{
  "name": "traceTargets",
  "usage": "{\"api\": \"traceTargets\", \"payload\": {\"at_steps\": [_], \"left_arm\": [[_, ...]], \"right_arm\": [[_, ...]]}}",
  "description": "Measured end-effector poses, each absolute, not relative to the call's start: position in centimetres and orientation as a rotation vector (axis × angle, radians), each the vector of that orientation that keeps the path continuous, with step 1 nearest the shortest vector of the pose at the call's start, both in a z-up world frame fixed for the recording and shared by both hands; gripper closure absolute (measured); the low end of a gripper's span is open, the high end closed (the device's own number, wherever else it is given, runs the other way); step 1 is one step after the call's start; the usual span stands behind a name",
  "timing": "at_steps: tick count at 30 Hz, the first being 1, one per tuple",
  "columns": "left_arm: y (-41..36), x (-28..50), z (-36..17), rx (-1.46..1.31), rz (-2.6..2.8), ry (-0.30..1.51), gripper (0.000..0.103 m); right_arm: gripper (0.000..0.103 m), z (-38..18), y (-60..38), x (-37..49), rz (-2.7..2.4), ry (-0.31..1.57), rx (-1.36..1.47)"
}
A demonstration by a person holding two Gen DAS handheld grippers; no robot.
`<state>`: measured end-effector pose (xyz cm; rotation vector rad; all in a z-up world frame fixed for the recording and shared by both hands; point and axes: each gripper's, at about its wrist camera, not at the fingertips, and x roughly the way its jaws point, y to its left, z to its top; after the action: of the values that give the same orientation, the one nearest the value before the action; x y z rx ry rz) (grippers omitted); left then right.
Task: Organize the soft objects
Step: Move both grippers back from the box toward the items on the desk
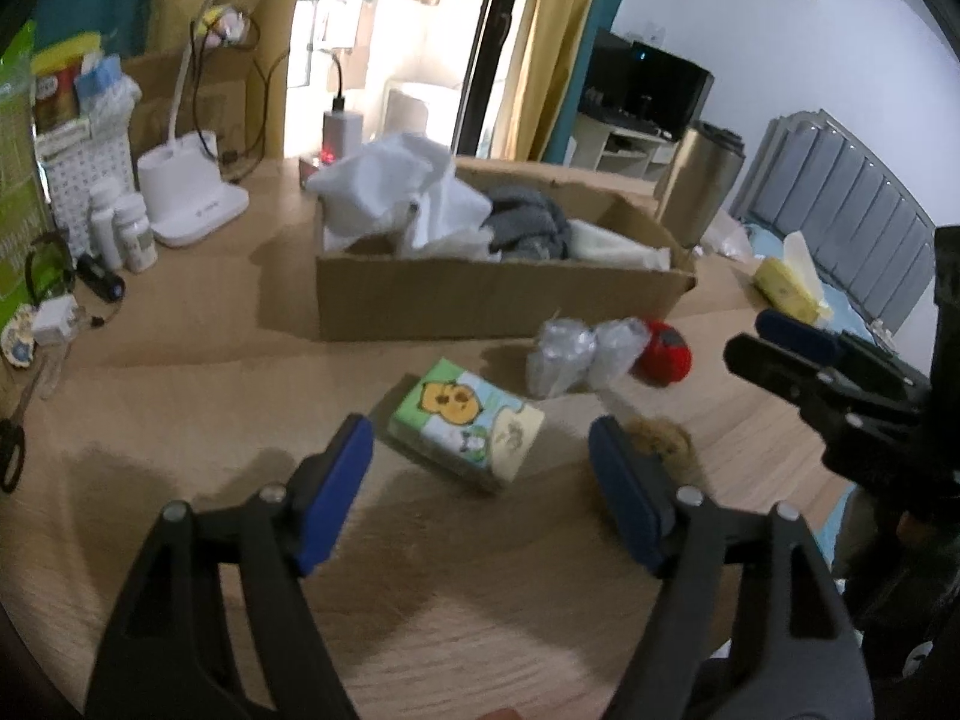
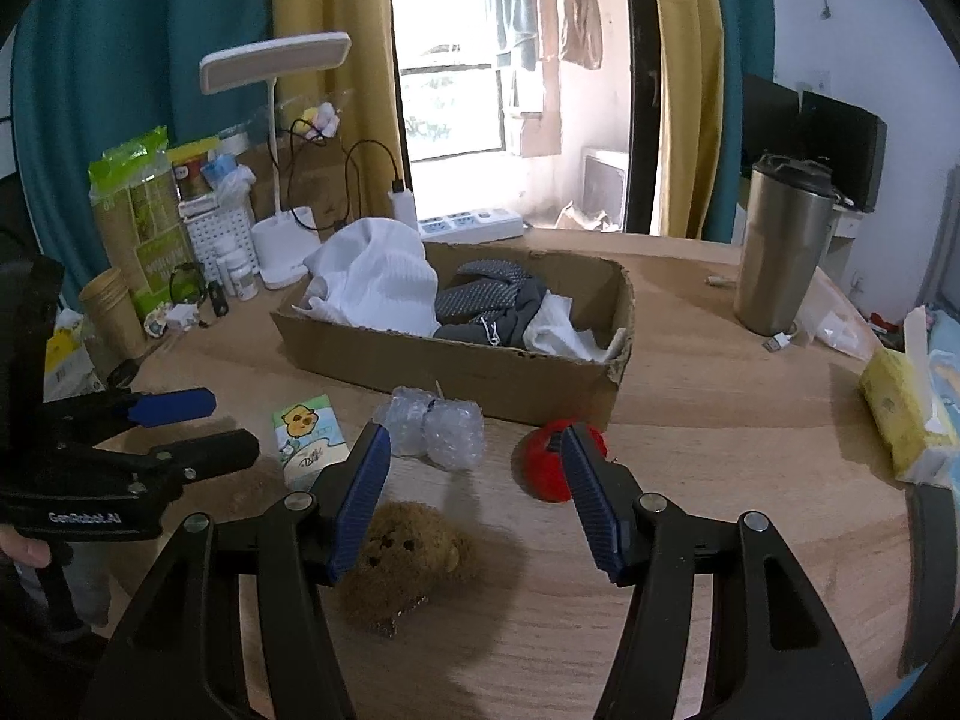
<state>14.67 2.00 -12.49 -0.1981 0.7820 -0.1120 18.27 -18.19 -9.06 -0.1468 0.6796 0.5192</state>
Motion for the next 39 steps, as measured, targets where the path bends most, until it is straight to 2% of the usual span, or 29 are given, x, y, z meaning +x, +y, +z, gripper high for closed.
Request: {"api": "traceTargets", "payload": {"at_steps": [2,7,15,39], "left_arm": [[2.2,15.2,-13.3,-0.209,-0.121,0.806,0.025],[3.0,16.0,-14.8,-0.240,-0.133,0.843,0.010],[4.1,17.0,-15.9,-0.280,-0.155,0.877,0.009],[1.4,20.9,-17.3,-0.131,-0.159,0.957,0.010]], "right_arm": [[0.041,-9.4,-17.8,18.7,0.522,0.692,-0.151],[0.041,-10.3,-16.5,19.8,0.535,0.726,-0.162],[0.041,-11.0,-14.4,21.6,0.560,0.747,-0.180],[0.041,-14.2,-13.2,25.3,0.615,0.855,-0.151]]}}
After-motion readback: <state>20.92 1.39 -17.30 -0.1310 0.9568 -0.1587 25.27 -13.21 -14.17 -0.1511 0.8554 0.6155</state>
